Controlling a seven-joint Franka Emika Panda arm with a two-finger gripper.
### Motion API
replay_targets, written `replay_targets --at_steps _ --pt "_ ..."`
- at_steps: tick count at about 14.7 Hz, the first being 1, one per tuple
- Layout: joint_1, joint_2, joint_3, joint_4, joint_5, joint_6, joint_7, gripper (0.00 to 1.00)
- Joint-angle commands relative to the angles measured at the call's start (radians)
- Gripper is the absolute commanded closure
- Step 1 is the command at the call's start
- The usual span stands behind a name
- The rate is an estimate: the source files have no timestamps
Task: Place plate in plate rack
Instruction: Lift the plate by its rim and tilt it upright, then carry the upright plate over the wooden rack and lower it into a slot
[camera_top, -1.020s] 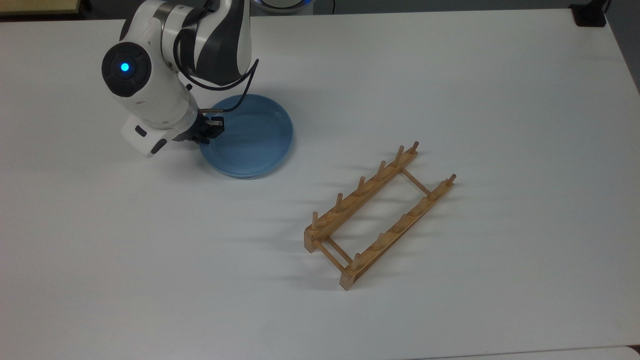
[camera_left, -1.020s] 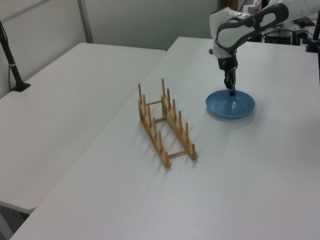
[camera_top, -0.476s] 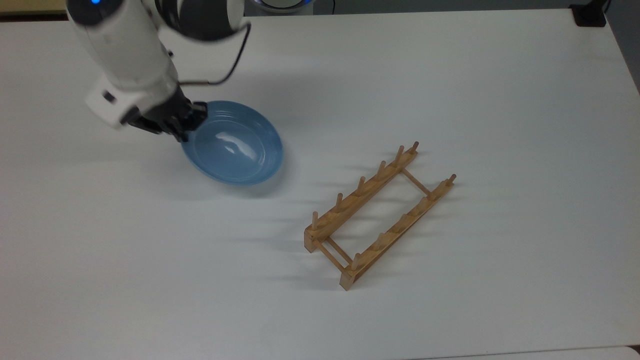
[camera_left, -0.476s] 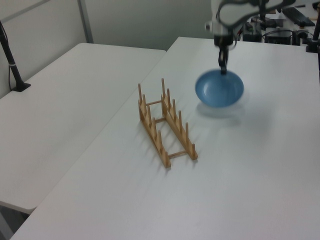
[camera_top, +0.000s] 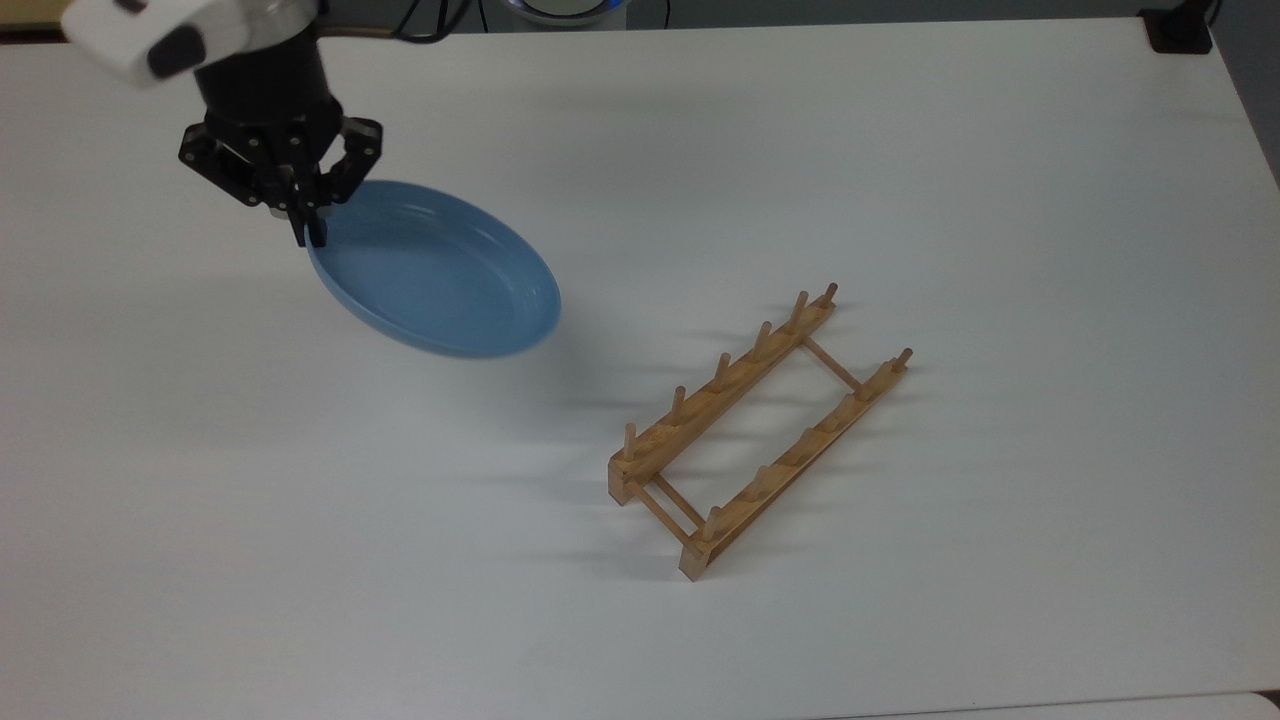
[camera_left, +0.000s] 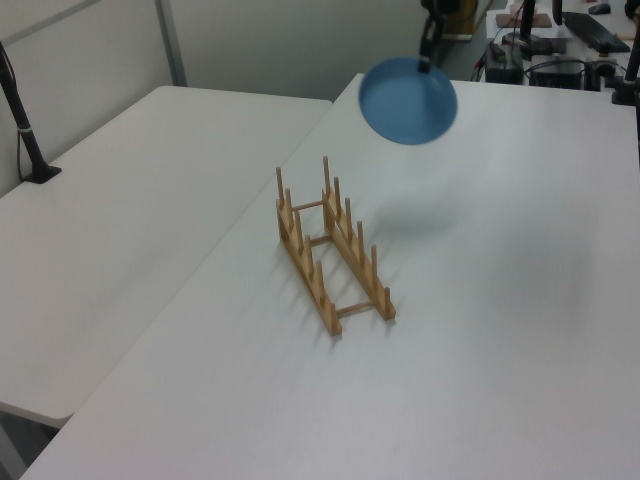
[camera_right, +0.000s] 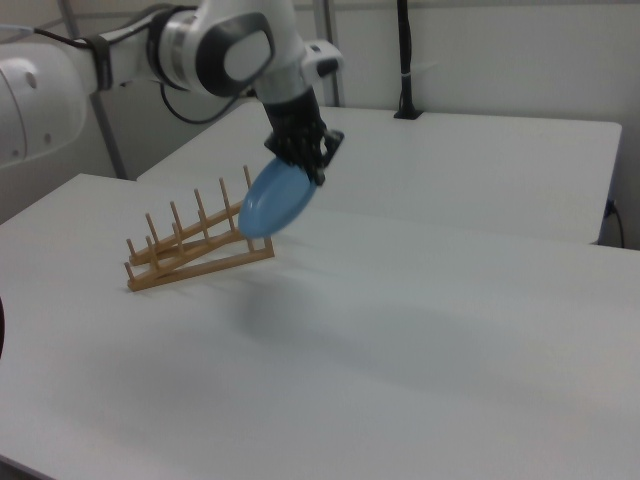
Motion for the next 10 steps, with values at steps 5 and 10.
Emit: replay_targets --at_steps 5,10 --pt "0.254 -0.009 -0.004 0.017 -0.381 0.288 0.444 1.0" --pt "0.404 0.002 -0.001 0.009 -0.638 0.299 0.665 1.0"
